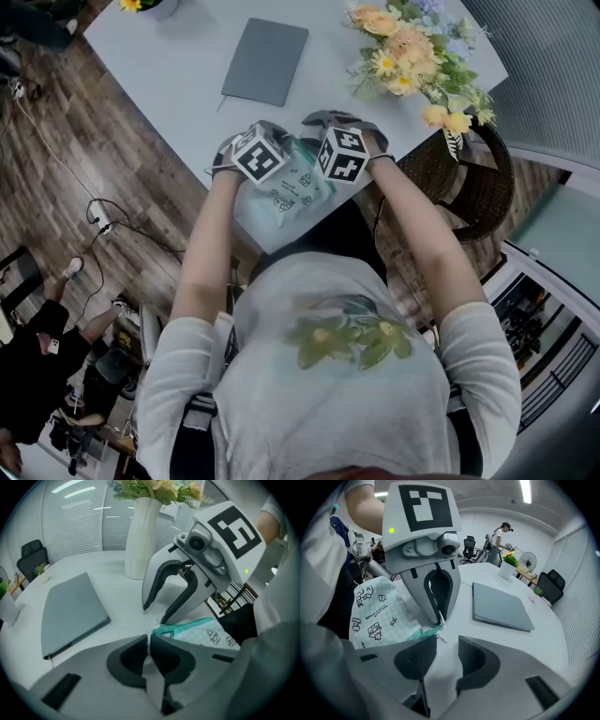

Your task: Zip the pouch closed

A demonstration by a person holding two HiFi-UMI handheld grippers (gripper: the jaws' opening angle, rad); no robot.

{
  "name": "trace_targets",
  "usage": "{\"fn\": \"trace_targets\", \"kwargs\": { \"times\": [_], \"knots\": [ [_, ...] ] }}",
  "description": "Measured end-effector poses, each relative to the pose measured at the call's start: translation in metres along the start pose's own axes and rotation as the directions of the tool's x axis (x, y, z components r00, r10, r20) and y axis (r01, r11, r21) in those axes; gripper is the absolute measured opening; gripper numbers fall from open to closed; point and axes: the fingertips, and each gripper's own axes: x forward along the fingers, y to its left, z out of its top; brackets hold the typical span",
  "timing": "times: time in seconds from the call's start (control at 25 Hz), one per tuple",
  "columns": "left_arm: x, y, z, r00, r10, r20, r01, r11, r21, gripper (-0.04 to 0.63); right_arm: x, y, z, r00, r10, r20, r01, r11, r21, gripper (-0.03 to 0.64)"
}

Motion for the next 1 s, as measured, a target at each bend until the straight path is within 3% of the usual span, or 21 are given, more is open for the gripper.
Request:
{"fn": "trace_targets", "kwargs": {
  "times": [0.28, 0.48, 0.64, 1.0],
  "knots": [
    [0.001, 0.0, 0.0, 1.0, -0.001, -0.024, 0.001, 1.0, -0.01, 0.026, 0.007, 0.007, -0.003, 0.994, 0.091, -0.057, -0.099, 0.985, -0.141, 0.129],
    [0.001, 0.0, -0.001, 1.0, 0.003, -0.025, -0.003, 1.0, -0.021, 0.026, 0.008, 0.014, -0.002, 0.994, 0.089, -0.067, -0.101, 0.976, -0.194, 0.08],
    [0.0, 0.0, -0.001, 1.0, 0.002, -0.024, -0.002, 0.999, -0.033, 0.026, 0.007, 0.018, -0.004, 0.994, 0.095, -0.051, -0.101, 0.986, -0.133, 0.028],
    [0.001, 0.003, 0.001, 0.999, 0.03, -0.012, -0.031, 0.995, -0.095, 0.026, 0.007, 0.015, -0.005, 0.998, 0.058, -0.005, -0.058, 0.998, 0.04, 0.021]
  ]
}}
